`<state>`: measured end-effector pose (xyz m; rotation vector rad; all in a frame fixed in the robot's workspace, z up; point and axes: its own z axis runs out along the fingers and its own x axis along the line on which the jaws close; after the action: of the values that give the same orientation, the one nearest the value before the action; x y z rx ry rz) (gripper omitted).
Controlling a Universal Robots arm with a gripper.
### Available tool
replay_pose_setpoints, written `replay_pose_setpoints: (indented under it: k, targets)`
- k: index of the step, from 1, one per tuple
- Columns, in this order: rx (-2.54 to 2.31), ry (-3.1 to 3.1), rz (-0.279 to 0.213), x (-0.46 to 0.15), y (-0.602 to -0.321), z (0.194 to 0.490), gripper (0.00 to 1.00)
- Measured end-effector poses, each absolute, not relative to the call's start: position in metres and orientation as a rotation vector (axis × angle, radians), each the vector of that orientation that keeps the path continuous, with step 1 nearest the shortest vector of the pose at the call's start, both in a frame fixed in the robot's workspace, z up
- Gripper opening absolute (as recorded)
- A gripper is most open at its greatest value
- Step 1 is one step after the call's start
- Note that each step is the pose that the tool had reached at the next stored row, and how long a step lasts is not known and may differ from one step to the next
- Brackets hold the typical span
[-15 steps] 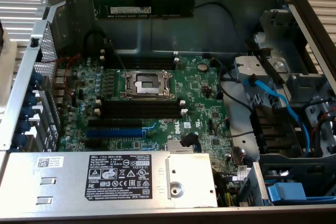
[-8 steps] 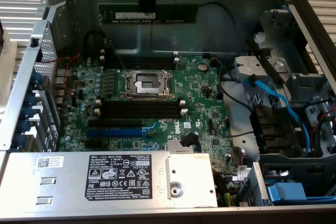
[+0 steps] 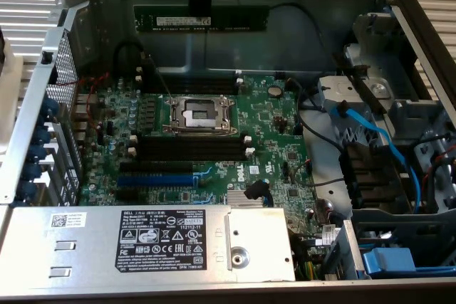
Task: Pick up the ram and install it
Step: 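Insert the ram into the slot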
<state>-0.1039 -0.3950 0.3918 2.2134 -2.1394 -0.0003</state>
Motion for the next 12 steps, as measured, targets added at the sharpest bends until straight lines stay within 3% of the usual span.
replay_pose_setpoints:
  k: [12]
  targets:
    - [2.152,-2.215,-0.014,-0.1098,-0.3974,0.3886,0.12]
